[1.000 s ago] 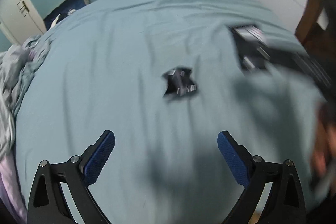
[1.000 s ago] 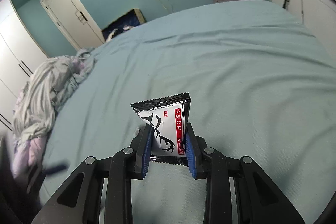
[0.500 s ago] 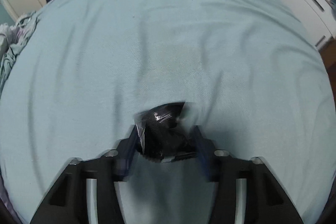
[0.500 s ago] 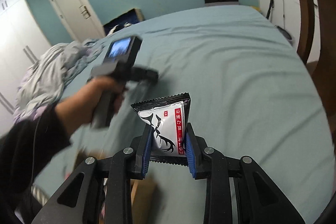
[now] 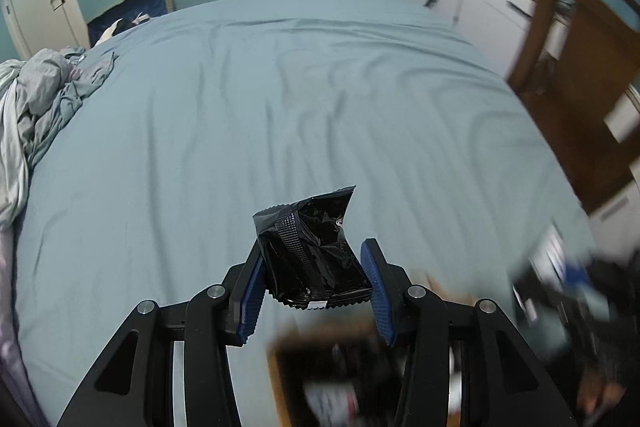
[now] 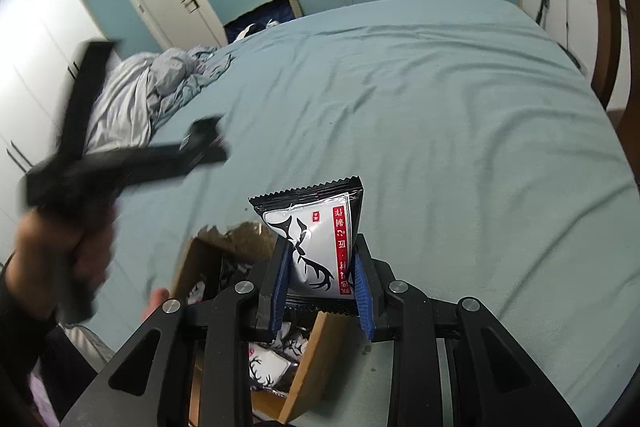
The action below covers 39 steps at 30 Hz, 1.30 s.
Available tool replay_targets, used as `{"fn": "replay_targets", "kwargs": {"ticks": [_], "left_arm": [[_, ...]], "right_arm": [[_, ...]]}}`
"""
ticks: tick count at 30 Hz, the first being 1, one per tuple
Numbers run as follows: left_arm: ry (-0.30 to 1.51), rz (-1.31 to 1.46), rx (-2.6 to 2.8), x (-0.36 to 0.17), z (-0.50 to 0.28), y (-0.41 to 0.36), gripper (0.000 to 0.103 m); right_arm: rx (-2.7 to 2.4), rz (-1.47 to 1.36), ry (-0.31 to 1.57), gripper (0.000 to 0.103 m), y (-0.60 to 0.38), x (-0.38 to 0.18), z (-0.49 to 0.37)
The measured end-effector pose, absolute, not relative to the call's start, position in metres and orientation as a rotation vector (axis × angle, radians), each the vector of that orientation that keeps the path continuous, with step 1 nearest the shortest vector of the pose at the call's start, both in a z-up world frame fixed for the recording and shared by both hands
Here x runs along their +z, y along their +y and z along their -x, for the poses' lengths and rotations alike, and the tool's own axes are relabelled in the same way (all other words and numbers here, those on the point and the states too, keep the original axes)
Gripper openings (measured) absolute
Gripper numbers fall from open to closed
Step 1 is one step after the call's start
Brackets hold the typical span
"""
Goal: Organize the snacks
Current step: 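Grasp last black packet with left gripper while right gripper carries packet to box, then drop both packets into the box and open both grippers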
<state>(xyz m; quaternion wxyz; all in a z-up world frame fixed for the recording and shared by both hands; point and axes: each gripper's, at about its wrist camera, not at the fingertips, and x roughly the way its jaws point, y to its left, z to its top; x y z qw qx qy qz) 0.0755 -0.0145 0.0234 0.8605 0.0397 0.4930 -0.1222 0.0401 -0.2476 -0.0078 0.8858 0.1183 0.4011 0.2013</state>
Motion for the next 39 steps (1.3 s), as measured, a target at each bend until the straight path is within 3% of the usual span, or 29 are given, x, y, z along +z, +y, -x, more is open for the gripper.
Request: {"fn": "replay_targets", "kwargs": {"ticks": [5, 7, 9, 15, 30, 35, 39], "left_arm": [[0.996, -0.105, -0.295, 0.014, -0.026, -0.004, 0.050], [0.980, -0.102, -0.299, 0.004, -0.024, -0.003, 0.074], [0.994, -0.103, -0.278, -0.004, -0.028, -0.005, 0.081], [1.005, -0.118, -0.251, -0.008, -0.035, -0.006, 0.088], [0.978, -0.152, -0.100, -0.007, -0.047, 0.015, 0.088], [0.995, -0.122, -0.092, -0.010, -0.052, 0.022, 0.088], [1.003, -0.131, -0.082, -0.013, -0.055, 0.023, 0.088]], "right_arm": [[0.415, -0.239, 0.823, 0.027, -0.236, -0.006, -0.027], [0.426, -0.244, 0.816, 0.027, -0.232, -0.006, -0.021], [0.428, -0.239, 0.823, 0.027, -0.227, -0.009, -0.017], [0.433, -0.176, 0.833, 0.028, -0.210, -0.010, -0.017], [0.530, -0.187, 0.951, 0.031, -0.187, -0.020, -0.040], [0.479, -0.197, 0.954, 0.061, -0.187, -0.019, -0.049], [0.409, -0.200, 0.868, 0.072, -0.195, -0.011, -0.052]]}}
